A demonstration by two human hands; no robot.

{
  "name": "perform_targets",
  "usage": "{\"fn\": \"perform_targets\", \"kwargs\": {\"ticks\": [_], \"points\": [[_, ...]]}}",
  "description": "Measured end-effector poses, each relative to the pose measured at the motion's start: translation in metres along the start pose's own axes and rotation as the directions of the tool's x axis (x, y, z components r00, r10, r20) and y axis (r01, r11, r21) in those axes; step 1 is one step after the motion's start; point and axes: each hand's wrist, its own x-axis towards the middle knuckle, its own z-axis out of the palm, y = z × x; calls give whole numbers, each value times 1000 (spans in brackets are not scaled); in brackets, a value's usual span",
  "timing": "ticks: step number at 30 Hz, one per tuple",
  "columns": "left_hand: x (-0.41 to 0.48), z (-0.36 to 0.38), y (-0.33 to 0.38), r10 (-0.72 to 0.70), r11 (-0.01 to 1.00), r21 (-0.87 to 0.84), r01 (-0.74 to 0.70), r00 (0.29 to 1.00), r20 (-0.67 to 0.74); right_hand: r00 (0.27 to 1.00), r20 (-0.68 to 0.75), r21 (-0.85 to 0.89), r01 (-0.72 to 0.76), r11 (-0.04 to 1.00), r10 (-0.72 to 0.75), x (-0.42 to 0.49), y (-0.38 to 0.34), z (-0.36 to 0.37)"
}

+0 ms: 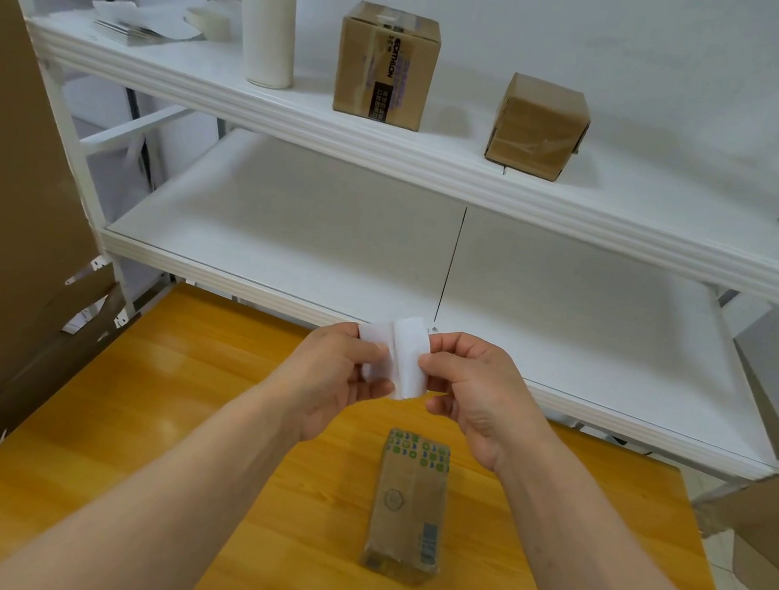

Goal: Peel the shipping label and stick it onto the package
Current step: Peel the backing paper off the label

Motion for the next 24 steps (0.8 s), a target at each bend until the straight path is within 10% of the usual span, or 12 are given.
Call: {"fn": "perform_targets", "kwargs": {"ticks": [24], "points": [[-11, 0, -2, 185, 961, 220, -167, 980, -66, 991, -17, -146, 131, 980, -135, -9, -4, 14]]}}
